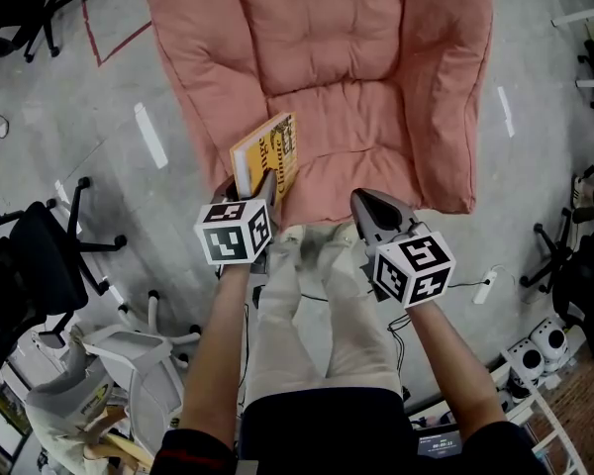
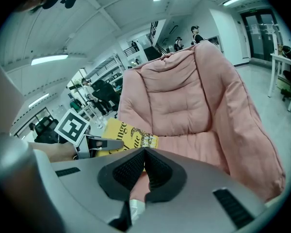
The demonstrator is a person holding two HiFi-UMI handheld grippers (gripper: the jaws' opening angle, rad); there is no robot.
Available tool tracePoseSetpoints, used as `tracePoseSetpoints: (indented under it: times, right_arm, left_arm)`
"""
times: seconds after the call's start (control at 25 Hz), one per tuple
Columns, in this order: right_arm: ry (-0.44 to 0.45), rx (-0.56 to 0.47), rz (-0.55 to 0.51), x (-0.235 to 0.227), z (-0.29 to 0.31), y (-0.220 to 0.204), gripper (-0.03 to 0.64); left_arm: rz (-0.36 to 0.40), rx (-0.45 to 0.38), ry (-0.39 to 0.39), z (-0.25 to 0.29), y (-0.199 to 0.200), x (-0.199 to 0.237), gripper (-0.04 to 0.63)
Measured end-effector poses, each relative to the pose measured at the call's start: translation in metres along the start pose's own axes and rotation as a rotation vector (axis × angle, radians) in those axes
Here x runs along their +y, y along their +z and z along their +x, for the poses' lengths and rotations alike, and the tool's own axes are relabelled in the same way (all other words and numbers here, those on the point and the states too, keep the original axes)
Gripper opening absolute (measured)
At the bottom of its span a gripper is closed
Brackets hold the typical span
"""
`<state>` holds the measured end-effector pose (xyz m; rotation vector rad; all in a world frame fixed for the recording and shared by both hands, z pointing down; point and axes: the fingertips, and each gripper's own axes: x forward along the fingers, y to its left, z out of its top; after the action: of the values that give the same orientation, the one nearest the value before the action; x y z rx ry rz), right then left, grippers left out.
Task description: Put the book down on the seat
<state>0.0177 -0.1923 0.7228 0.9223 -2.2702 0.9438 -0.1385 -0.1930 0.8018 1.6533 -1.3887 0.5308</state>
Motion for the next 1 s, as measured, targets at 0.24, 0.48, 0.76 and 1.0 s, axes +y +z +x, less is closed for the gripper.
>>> tracePoseSetpoints:
  times: [0.24, 0.48, 0.76, 1.0]
  right_arm:
    - [0.002, 0.007, 0.010, 0.001, 0.003, -0.002, 0.020]
    - [0.001, 0.024, 0.031, 0.001, 0.004, -0.013, 0.020]
    - [-0.012, 0.026, 0.045, -0.005, 0.006, -0.014, 0.020]
    - [-0.017, 0.024, 0.046, -0.009, 0.007, -0.014, 0.020]
  left_arm:
    - [-0.012, 0.001, 0.008, 0.004, 0.001, 0.003, 0.147]
    - [-0.006, 0.005, 0.019, 0.009, 0.000, 0.005, 0.152]
    - [0.012, -0.025, 0.069, 0.007, 0.008, 0.017, 0.187]
    - [0.016, -0.035, 0.057, 0.007, 0.008, 0.015, 0.219]
